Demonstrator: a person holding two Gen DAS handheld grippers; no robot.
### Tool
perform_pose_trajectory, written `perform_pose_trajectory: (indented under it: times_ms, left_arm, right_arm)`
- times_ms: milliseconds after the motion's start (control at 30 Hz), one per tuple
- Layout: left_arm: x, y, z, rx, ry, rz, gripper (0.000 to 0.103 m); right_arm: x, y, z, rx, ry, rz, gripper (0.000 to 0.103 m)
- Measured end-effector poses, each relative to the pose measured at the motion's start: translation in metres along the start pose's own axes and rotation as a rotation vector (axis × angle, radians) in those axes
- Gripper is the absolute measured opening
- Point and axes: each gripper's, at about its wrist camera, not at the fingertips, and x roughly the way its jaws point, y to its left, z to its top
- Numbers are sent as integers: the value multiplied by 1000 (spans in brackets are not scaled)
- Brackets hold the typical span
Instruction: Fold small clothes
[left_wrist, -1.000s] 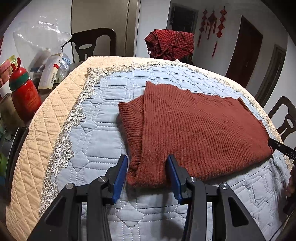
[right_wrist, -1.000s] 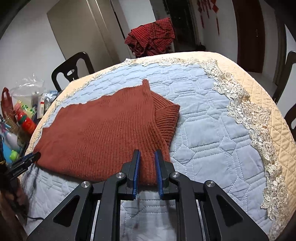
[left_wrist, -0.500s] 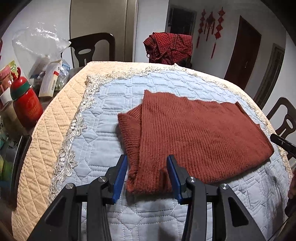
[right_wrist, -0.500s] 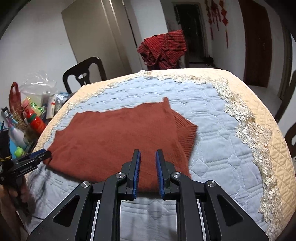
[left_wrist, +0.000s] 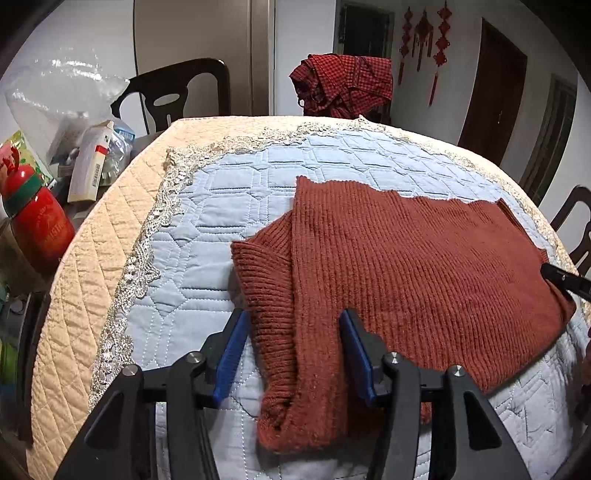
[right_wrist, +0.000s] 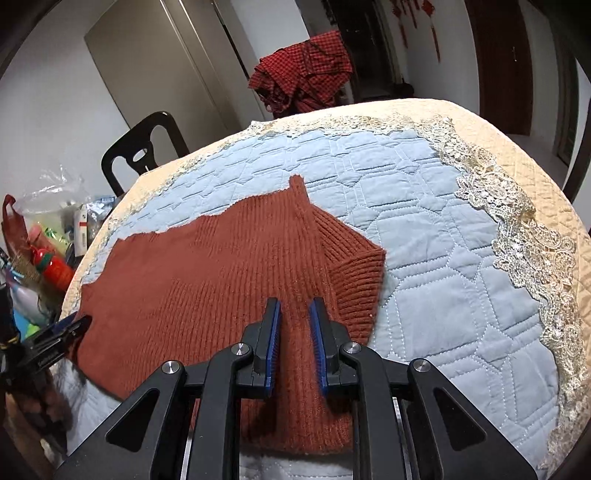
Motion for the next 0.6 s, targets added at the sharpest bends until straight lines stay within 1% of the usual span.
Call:
perform_pose_trajectory:
  times_ms: [133,200,367,467,533,600]
  left_arm:
    - [-4,1,2,3,3,3,58]
    - [-12,1,2,3,-9,-5,57]
    - [-26,7,-4,-24,-36,-73,58]
    - [-18,13,-8,-63,-8,-88,58]
    - [-12,18,-11,-95,16,-119,58]
    - [-11,20,-13,-122,19,-144,58]
  right_arm:
    - [-9,9,-1,-29,-8,-28,17]
    - [-16,15,-2,-41,-20,-23,17]
    - [-38,43,-9,-112,-53,26,17]
    - [-40,61,-15,-159,-46,58,17]
    - [-37,69,-18,-180,-37,81,17]
    - [-32,77,-21,-201,-18,100,17]
